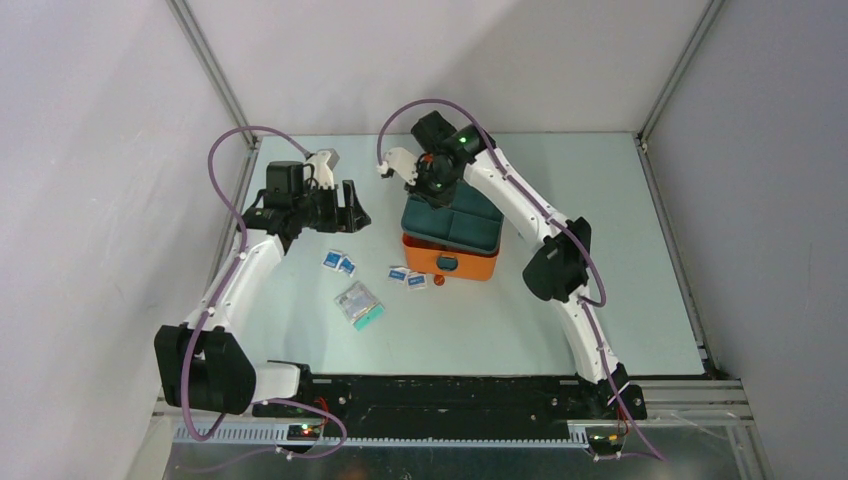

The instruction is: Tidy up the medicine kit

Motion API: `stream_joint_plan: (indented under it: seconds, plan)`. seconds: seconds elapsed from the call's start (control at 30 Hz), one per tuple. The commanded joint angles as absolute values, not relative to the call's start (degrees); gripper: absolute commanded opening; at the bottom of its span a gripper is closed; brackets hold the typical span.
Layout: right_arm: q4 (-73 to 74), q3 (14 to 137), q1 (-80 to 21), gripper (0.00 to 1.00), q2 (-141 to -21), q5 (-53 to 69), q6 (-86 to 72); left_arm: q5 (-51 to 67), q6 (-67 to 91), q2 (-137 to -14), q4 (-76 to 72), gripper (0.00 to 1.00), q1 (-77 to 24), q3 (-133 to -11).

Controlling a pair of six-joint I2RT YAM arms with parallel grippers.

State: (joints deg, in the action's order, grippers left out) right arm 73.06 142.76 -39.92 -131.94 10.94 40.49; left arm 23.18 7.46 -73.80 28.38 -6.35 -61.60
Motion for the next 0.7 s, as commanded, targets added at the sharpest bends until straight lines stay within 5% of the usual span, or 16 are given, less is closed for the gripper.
stream_joint_plan:
  seconds: [0.0, 0.67]
  plan:
    - [74.0, 144.1, -40.0, 0.00, -133.0, 11.1, 40.7, 24.5, 6.2, -71.6, 27.1, 0.80, -5.9, -61.2]
    - [79.8, 143.4, -39.4, 0.00, -136.1, 14.3, 40.1, 24.4, 6.2, -71.9, 26.8, 0.80, -5.9, -61.1]
